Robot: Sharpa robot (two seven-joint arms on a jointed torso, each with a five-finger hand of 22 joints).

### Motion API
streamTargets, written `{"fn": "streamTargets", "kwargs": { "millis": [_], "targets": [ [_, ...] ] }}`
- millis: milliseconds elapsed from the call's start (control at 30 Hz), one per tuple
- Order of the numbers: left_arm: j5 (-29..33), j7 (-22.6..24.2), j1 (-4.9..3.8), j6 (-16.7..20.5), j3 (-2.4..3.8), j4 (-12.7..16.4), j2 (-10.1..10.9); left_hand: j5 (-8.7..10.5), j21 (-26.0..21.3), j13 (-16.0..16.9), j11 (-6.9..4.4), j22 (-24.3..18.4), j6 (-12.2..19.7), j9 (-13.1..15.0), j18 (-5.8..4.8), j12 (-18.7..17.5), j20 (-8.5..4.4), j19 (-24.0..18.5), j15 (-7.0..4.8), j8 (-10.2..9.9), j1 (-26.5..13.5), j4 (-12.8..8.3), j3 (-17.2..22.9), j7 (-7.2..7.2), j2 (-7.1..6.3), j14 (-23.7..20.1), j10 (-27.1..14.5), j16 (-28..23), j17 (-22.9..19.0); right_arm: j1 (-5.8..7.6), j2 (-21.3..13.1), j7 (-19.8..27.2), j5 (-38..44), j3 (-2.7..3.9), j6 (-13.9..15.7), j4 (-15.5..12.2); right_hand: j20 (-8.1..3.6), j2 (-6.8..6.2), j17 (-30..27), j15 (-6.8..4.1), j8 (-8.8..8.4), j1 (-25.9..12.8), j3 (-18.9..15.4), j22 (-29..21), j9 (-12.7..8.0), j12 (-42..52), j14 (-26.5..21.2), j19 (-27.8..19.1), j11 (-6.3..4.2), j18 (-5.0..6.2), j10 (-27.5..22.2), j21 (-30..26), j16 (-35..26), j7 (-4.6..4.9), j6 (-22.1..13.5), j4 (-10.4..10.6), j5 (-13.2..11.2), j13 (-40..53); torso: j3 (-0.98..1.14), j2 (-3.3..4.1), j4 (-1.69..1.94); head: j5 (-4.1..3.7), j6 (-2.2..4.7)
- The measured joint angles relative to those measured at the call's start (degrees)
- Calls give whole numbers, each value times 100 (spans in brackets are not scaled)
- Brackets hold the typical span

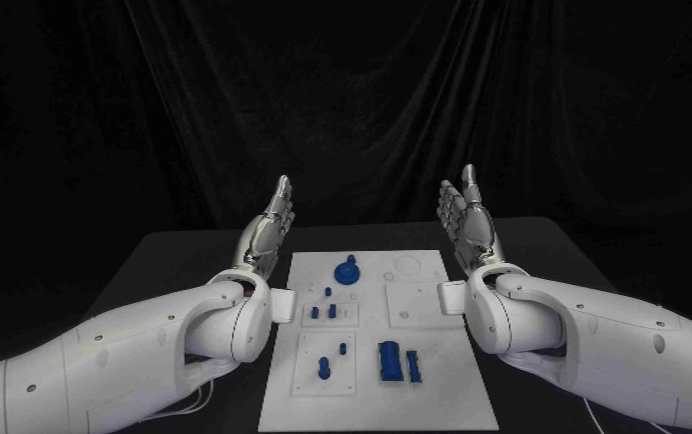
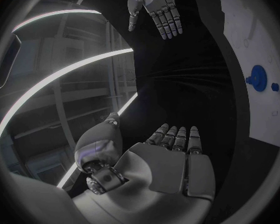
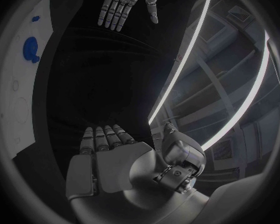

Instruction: Assemble the parts on the task board

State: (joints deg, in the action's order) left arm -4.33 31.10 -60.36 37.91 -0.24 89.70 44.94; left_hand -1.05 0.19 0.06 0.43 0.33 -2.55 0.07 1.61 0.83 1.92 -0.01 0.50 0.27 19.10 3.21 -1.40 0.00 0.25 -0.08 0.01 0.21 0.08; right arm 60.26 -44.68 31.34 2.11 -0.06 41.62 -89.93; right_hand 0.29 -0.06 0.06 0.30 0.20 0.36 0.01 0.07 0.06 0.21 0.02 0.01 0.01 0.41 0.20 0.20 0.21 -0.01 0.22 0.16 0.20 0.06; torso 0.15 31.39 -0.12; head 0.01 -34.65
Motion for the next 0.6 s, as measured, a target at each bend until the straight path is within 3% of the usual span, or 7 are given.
{"fn": "streamTargets", "kwargs": {
  "millis": [67,300,600],
  "targets": [
    [106,-42,13,161,14,8,-15,17,0,0,0,-8,69,0,-87,-3,-21,-4,0,0,-135,-80,33,-3,-6,0,0,0,0,0,0,-24,-54,0,43,1,0,0,0,0,0,0,0,0,0,0,0,0,0,0,0,0,0,0,0,0,0,0,-5,-7,5,-1,17],
    [289,-133,15,418,15,9,-16,68,0,1,0,-22,174,1,-86,-49,-123,-4,0,0,-588,-236,111,0,-19,0,0,0,1,0,0,-68,-155,0,125,2,0,0,1,0,0,0,0,1,1,0,0,0,0,1,0,0,0,0,0,0,0,0,-13,-18,12,-1,27],
    [371,-173,15,524,16,9,-16,68,0,2,1,-26,214,1,-85,-49,-144,17,0,0,-974,-259,134,0,-40,0,0,0,-2,0,0,-86,-203,0,164,2,0,0,1,0,0,0,0,1,3,1,0,0,0,1,0,0,0,0,0,0,0,1,-15,-20,12,-1,27]
  ]
}}
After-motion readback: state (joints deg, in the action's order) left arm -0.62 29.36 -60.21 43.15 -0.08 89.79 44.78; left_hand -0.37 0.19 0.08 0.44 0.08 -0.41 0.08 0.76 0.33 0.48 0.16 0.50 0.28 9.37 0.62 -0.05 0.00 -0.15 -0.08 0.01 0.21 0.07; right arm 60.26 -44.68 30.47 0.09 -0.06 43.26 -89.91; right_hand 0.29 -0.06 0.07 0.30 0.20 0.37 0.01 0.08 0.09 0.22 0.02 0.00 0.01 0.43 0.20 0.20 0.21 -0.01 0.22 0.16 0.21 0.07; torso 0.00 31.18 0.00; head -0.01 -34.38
